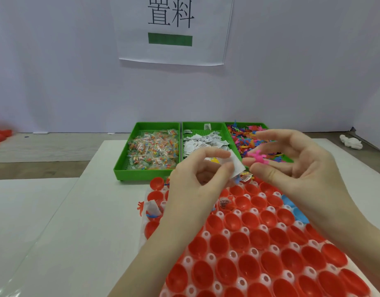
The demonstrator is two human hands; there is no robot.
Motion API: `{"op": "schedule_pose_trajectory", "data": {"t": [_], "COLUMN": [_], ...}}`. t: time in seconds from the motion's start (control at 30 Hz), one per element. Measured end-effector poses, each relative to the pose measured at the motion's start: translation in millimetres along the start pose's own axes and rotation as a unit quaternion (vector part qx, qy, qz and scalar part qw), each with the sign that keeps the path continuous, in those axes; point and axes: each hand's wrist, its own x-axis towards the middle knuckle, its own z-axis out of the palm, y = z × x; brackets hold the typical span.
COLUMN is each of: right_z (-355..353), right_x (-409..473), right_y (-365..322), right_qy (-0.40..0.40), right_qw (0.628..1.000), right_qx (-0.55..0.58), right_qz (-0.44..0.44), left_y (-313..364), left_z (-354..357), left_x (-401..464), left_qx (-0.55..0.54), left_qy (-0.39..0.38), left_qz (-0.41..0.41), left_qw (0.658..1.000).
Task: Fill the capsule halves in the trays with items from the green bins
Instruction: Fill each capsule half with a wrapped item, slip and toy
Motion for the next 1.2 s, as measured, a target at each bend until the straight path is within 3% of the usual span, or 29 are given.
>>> {"op": "schedule_pose_trajectory", "data": {"t": [0.17,0.43,0.77,1.07,1.2], "right_z": [0.2,2.2,2.5,12.3,15.8], "right_x": [-4.4,-7.5,-2.9,1.2,-1.2], "right_y": [-11.2,-11.8,-7.9,-5.3,-2.3], "right_qy": [-0.011,-0.012,-0.013,0.030,0.025], "right_qw": [0.997,0.999,0.988,0.977,0.994], "right_qx": [-0.067,-0.017,-0.134,-0.198,-0.104], "right_qz": [-0.035,-0.033,-0.078,-0.067,-0.010], "left_y": [2.8,6.2,6.3,9.6,9.3], "left_z": [-0.6,-1.9,-5.2,-1.0,-1.4], "left_x": [0.0,-2.1,-2.0,-0.9,-0.5], "left_qx": [0.042,0.017,0.010,-0.110,-0.200], "left_qy": [-0.021,-0.060,-0.090,-0.020,0.000], "left_qz": [0.033,0.048,0.035,-0.013,-0.085], "left_qw": [0.998,0.997,0.995,0.994,0.976]}}
